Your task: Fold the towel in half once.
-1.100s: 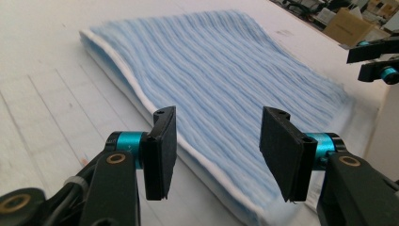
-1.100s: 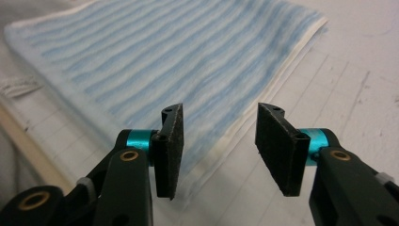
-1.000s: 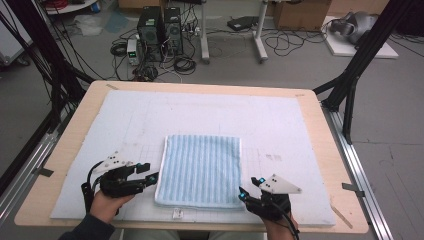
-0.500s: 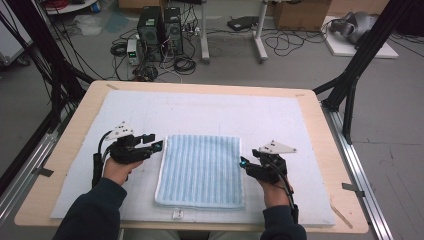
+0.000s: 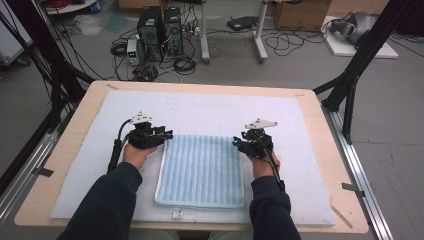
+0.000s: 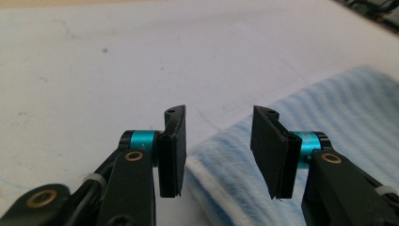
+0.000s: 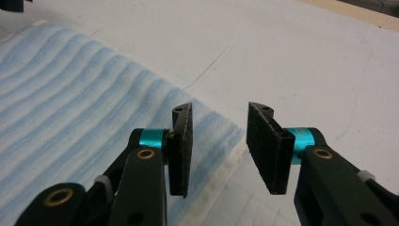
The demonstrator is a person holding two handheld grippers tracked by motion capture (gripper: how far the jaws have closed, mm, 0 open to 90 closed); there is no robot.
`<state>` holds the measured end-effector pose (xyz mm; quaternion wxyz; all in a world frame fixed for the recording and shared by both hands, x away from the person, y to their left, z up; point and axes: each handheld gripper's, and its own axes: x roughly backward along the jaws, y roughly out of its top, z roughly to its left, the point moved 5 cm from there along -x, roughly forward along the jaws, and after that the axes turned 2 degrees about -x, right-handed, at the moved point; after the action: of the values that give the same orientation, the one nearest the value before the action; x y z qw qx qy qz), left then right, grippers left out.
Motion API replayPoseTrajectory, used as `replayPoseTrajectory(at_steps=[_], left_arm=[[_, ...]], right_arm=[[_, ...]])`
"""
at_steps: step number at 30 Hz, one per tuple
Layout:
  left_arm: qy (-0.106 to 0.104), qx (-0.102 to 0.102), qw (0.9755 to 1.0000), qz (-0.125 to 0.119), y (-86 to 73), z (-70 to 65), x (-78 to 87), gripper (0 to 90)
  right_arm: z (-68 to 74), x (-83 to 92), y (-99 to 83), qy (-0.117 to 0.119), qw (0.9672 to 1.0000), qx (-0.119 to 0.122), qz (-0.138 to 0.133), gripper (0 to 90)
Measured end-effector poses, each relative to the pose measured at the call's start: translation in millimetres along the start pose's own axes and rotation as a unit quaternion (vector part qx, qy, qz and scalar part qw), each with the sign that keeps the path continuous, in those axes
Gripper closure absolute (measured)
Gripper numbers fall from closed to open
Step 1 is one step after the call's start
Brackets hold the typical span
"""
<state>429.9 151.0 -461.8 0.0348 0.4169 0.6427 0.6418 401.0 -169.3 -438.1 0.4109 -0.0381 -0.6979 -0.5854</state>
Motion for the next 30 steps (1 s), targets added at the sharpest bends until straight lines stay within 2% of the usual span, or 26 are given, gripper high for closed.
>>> replayPoseTrajectory(at_steps=[2, 5, 10, 11, 13, 15, 16, 18, 19, 20, 21, 23, 25, 27, 28, 30], left_arm=[[0.018, 0.000, 0.9998, 0.011, -3.2, 4.1, -5.9, 56.0], [0.029, 0.004, 0.9993, 0.022, -7.7, 8.5, -12.1, 55.8], [0.030, -0.002, 0.9990, 0.033, -10.3, 7.4, -15.3, 58.4], [0.030, -0.007, 0.9989, 0.035, -10.6, 6.3, -15.5, 59.2], [0.030, -0.031, 0.9981, 0.044, -11.5, 1.2, -17.2, 65.1], [0.022, -0.062, 0.9960, 0.061, -12.7, -4.6, -19.8, 78.6], [0.022, -0.066, 0.9957, 0.062, -12.7, -5.8, -19.9, 84.8], [0.018, -0.050, 0.9969, 0.059, -12.8, -5.1, -19.7, 86.4], [0.016, -0.044, 0.9971, 0.061, -12.7, -4.2, -19.3, 86.8], [0.014, -0.035, 0.9974, 0.061, -12.5, -3.5, -19.2, 87.0], [0.015, -0.027, 0.9978, 0.058, -12.1, -2.9, -19.4, 87.2], [0.024, -0.015, 0.9988, 0.040, -7.6, 0.9, -17.9, 87.4], [0.026, -0.007, 0.9995, 0.017, 1.6, 2.6, -15.9, 87.5], [0.029, -0.011, 0.9995, 0.006, 11.7, 3.2, -15.5, 87.5], [0.031, -0.011, 0.9994, -0.009, 16.0, 3.7, -15.0, 87.5], [0.034, -0.004, 0.9994, -0.008, 20.7, 6.0, -16.8, 87.5]], right_arm=[[-2.6, -9.0, 1.9, -0.003, 0.9999, 0.002, 0.013, 60.9], [-8.1, -21.7, 0.9, -0.008, 0.9994, -0.003, 0.034, 58.8], [-15.0, -36.5, -7.2, -0.010, 0.9977, -0.012, 0.066, 56.3], [-15.3, -38.6, -9.4, -0.009, 0.9972, -0.013, 0.074, 55.7], [-15.0, -42.2, -12.4, -0.007, 0.9966, -0.013, 0.081, 55.9], [-15.4, -43.1, -13.0, -0.003, 0.9967, -0.014, 0.079, 57.6], [-15.9, -42.9, -13.4, 0.003, 0.9967, -0.019, 0.079, 60.3], [-16.7, -42.6, -14.5, 0.019, 0.9964, -0.030, 0.077, 68.5], [-17.1, -42.1, -15.0, 0.029, 0.9962, -0.033, 0.075, 80.0], [-16.8, -42.0, -15.3, 0.045, 0.9956, -0.037, 0.074, 83.3], [-16.7, -41.8, -14.9, 0.047, 0.9955, -0.039, 0.073, 85.8], [-17.3, -40.0, -11.9, 0.040, 0.9965, -0.029, 0.067, 87.0], [-18.9, -37.5, -6.8, 0.034, 0.9979, -0.027, 0.048, 87.0], [-22.1, -37.4, -2.1, 0.027, 0.9987, -0.021, 0.038, 87.0], [-23.2, -37.2, 0.8, 0.022, 0.9991, -0.016, 0.034, 87.0], [-25.9, -37.2, 8.1, 0.011, 0.9996, -0.013, 0.021, 87.0]])
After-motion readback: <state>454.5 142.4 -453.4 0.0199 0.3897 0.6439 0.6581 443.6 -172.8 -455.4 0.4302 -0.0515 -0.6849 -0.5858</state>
